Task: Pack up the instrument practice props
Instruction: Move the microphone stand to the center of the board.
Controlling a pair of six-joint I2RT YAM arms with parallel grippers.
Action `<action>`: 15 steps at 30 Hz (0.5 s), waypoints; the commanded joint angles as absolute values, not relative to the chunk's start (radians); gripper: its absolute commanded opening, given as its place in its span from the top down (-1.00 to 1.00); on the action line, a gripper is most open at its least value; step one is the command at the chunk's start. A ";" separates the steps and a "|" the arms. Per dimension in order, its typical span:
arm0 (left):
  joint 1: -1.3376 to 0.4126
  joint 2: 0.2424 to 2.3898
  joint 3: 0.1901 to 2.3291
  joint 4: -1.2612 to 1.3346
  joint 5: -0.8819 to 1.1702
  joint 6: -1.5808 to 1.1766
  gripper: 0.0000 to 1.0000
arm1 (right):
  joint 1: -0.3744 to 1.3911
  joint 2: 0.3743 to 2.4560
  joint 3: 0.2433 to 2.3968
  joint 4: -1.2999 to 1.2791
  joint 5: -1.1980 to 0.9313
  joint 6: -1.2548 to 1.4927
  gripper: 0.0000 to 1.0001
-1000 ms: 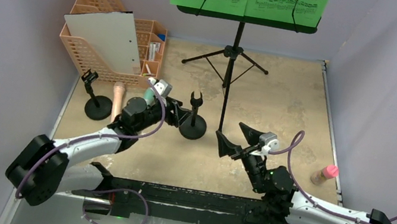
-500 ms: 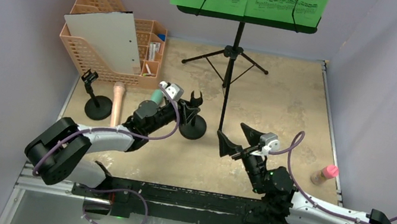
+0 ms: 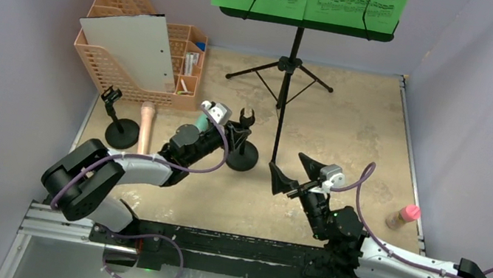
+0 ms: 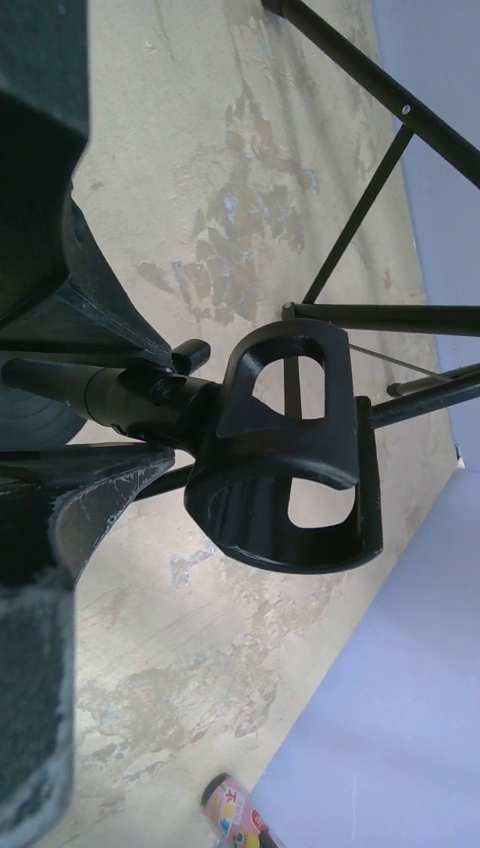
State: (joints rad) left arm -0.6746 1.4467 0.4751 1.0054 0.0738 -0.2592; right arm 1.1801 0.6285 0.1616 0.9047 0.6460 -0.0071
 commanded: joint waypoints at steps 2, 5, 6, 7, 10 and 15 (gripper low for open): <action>-0.677 1.420 0.498 1.014 0.005 -0.178 1.00 | 1.186 0.635 0.163 0.957 0.680 -0.028 -0.82; -0.677 1.373 0.481 0.976 -0.078 -0.114 1.00 | 1.185 0.635 0.163 0.956 0.680 -0.029 -0.82; -0.676 1.356 0.471 0.968 -0.109 -0.096 1.00 | 1.185 0.638 0.163 0.957 0.681 -0.030 -0.82; -0.677 1.341 0.465 0.961 -0.138 -0.079 1.00 | 1.186 0.639 0.163 0.958 0.682 -0.029 -0.82; -0.675 1.297 0.439 0.947 -0.224 -0.045 1.00 | 1.184 0.644 0.163 0.962 0.682 -0.029 -0.82; -0.669 1.232 0.426 0.869 -0.331 -0.016 1.00 | 1.186 0.643 0.166 0.962 0.684 -0.031 -0.82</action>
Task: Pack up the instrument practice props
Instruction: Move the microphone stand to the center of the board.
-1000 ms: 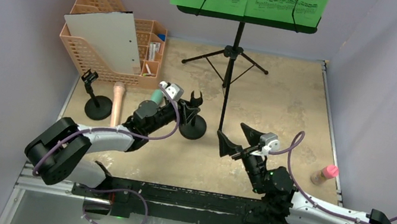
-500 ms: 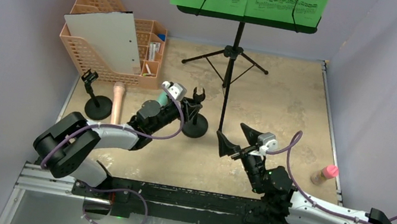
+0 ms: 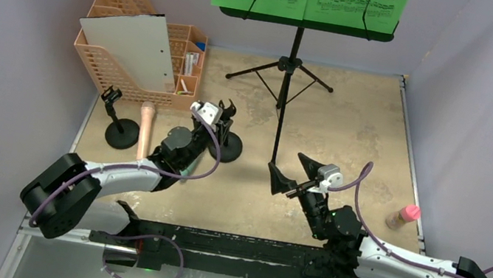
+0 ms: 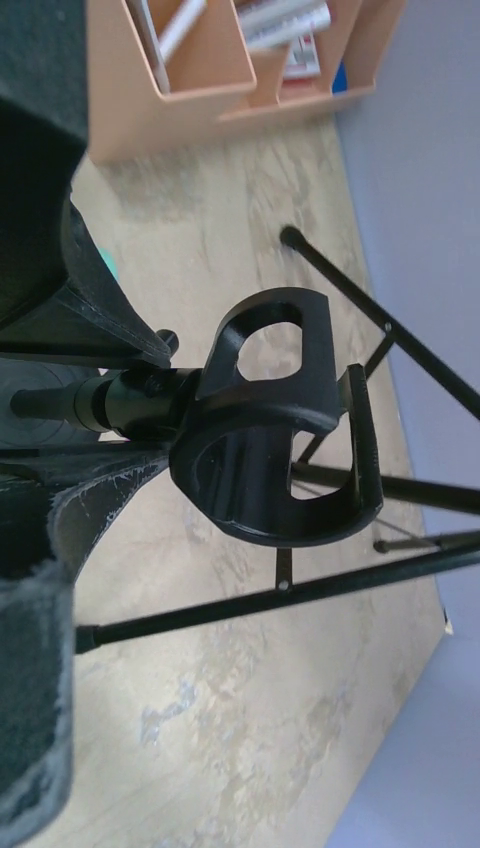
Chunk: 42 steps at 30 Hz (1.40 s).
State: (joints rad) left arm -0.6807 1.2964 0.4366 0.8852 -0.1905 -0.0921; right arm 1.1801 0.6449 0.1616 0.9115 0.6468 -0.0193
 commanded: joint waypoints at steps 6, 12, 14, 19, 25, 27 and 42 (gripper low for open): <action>-0.615 1.167 0.417 0.808 -0.434 -0.019 1.00 | 1.185 0.602 0.163 0.943 0.685 -0.022 -0.82; -0.565 1.139 0.444 0.755 -0.418 -0.020 1.00 | 1.185 0.550 0.155 0.925 0.684 -0.014 -0.82; -0.558 1.136 0.461 0.738 -0.418 -0.015 1.00 | 1.186 0.537 0.155 0.917 0.685 -0.015 -0.83; -0.537 1.129 0.473 0.705 -0.456 -0.014 1.00 | 1.184 0.514 0.153 0.901 0.682 -0.010 -0.82; -0.512 1.128 0.477 0.688 -0.460 -0.031 1.00 | 1.185 0.519 0.156 0.897 0.682 -0.009 -0.82; -0.507 1.124 0.481 0.681 -0.462 -0.030 1.00 | 1.184 0.522 0.158 0.897 0.682 -0.012 -0.82; -0.472 1.011 0.635 0.388 -0.520 -0.051 1.00 | 1.186 0.519 0.156 0.897 0.691 -0.016 -0.83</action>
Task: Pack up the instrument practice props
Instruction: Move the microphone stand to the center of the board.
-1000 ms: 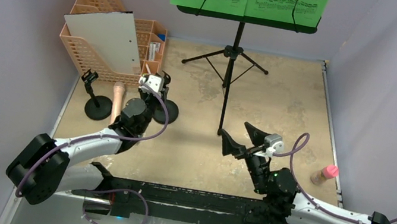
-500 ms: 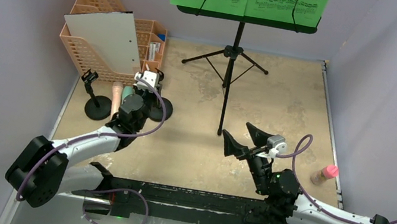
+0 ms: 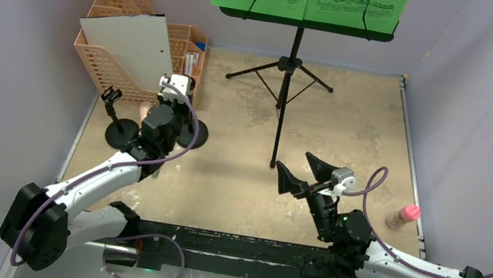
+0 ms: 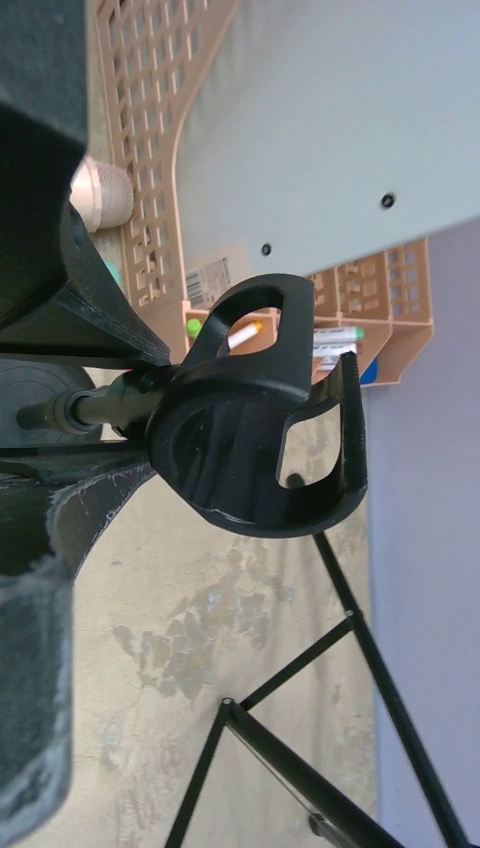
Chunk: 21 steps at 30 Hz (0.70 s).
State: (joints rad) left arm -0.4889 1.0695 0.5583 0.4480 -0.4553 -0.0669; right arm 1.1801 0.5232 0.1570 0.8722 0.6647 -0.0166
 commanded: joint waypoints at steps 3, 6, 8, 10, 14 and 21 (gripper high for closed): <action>-0.468 0.977 0.642 0.346 -0.534 -0.052 1.00 | 1.185 0.516 0.157 0.897 0.690 -0.016 -0.83; -0.466 0.952 0.646 0.311 -0.548 -0.048 1.00 | 1.186 0.513 0.157 0.896 0.687 -0.014 -0.83; -0.462 0.952 0.643 0.302 -0.567 -0.046 1.00 | 1.186 0.511 0.156 0.895 0.683 -0.014 -0.83; -0.459 0.958 0.632 0.309 -0.568 -0.056 1.00 | 1.186 0.510 0.156 0.895 0.682 -0.014 -0.83; -0.457 0.984 0.613 0.329 -0.532 -0.088 1.00 | 1.186 0.509 0.156 0.894 0.681 -0.012 -0.83; -0.457 1.028 0.520 0.396 -0.536 -0.157 0.95 | 1.185 0.512 0.156 0.894 0.682 -0.014 -0.83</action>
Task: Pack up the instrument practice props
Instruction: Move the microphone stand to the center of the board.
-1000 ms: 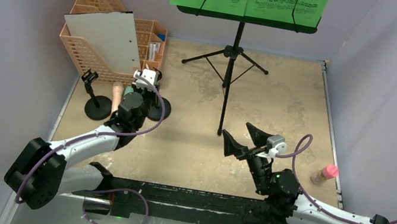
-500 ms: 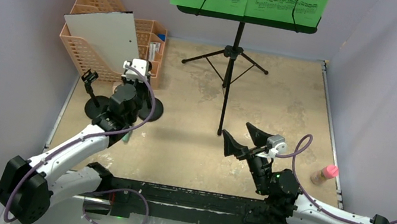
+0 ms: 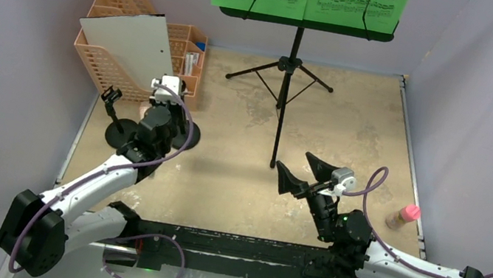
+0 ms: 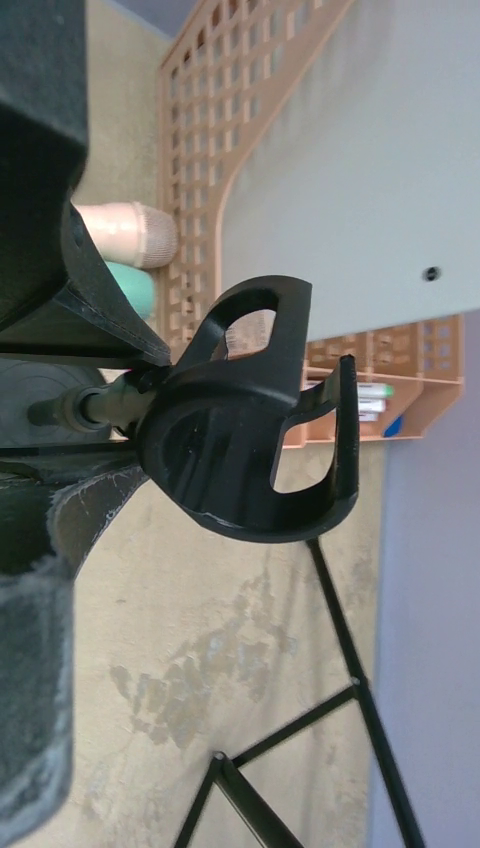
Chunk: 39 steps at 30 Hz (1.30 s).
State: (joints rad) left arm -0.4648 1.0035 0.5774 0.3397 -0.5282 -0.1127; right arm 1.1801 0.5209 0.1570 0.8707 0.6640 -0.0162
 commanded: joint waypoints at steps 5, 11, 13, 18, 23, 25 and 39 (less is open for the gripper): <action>-0.457 1.059 0.486 0.446 -0.550 -0.196 0.43 | 1.185 0.524 0.159 0.898 0.680 -0.013 -0.83; -0.457 1.104 0.466 0.476 -0.568 -0.228 0.09 | 1.186 0.523 0.158 0.895 0.681 -0.014 -0.83; -0.457 1.122 0.454 0.490 -0.580 -0.243 0.03 | 1.185 0.524 0.156 0.897 0.681 -0.015 -0.83; -0.457 1.160 0.418 0.547 -0.612 -0.258 -0.01 | 1.186 0.531 0.158 0.899 0.682 -0.017 -0.83; -0.453 1.202 0.384 0.633 -0.654 -0.258 0.09 | 1.186 0.533 0.156 0.900 0.688 -0.019 -0.83; -0.449 1.221 0.371 0.676 -0.672 -0.250 0.19 | 1.186 0.534 0.156 0.899 0.689 -0.020 -0.83; -0.433 1.149 0.403 0.527 -0.627 -0.354 -0.13 | 1.184 0.657 0.169 0.971 0.707 -0.014 -0.87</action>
State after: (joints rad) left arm -0.4404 1.2201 0.3786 0.6014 -0.6678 -0.2829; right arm 1.1801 0.6025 0.1570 0.8959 0.6689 -0.0185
